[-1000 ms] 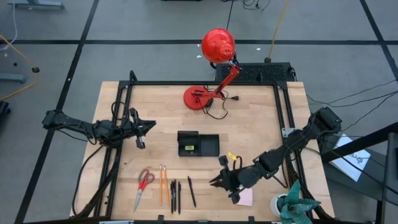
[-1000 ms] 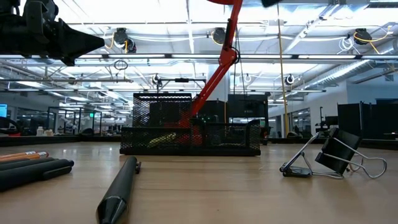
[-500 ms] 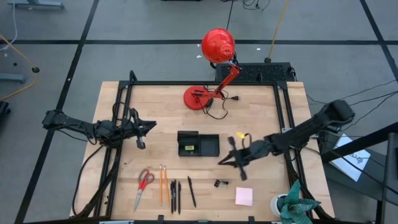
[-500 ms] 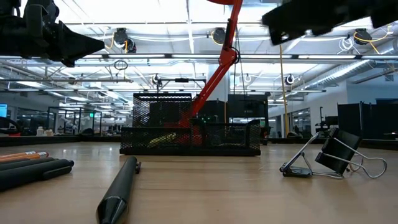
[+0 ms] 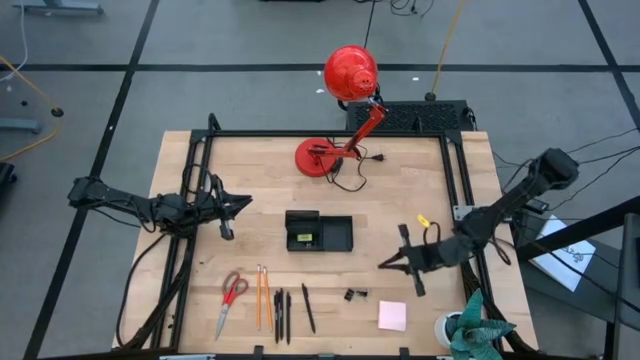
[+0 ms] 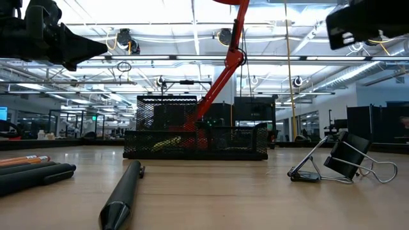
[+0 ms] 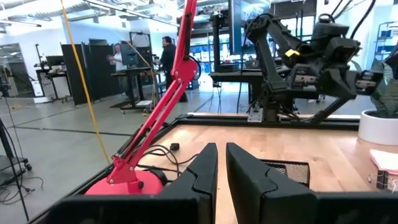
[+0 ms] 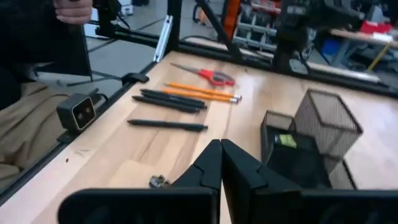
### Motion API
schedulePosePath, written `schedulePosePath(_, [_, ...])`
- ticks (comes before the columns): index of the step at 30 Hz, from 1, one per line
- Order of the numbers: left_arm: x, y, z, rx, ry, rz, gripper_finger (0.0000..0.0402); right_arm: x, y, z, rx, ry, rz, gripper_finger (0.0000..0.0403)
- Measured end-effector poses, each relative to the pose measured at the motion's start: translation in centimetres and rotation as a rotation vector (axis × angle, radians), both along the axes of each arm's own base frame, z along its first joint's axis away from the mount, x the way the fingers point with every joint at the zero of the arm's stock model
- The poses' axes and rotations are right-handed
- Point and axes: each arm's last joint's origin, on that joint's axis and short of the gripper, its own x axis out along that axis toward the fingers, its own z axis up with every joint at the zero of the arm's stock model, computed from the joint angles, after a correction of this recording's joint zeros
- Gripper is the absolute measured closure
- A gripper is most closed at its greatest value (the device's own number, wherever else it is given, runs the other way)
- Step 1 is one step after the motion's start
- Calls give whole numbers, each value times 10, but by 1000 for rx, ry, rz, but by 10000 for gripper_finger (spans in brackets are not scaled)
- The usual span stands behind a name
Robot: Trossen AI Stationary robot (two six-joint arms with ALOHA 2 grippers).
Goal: Pick and place office supplies into organizer
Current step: Put the black binder clip into the black mesh desk organizer
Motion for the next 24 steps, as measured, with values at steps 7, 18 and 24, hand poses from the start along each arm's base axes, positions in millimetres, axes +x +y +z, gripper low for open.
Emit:
schedulePosePath(7, [0, 0, 0, -2, -1, 0, 360, 6, 18, -18, -1, 52, -35, 393])
schedulePosePath(18, [0, 0, 0, -3, 2, 0, 360, 66, 59, -22, -234, 206, -34, 235])
schedulePosePath(24, [0, 0, -3, 4, 30, 0, 360, 81, 82, -28, -392, 265, 31, 204])
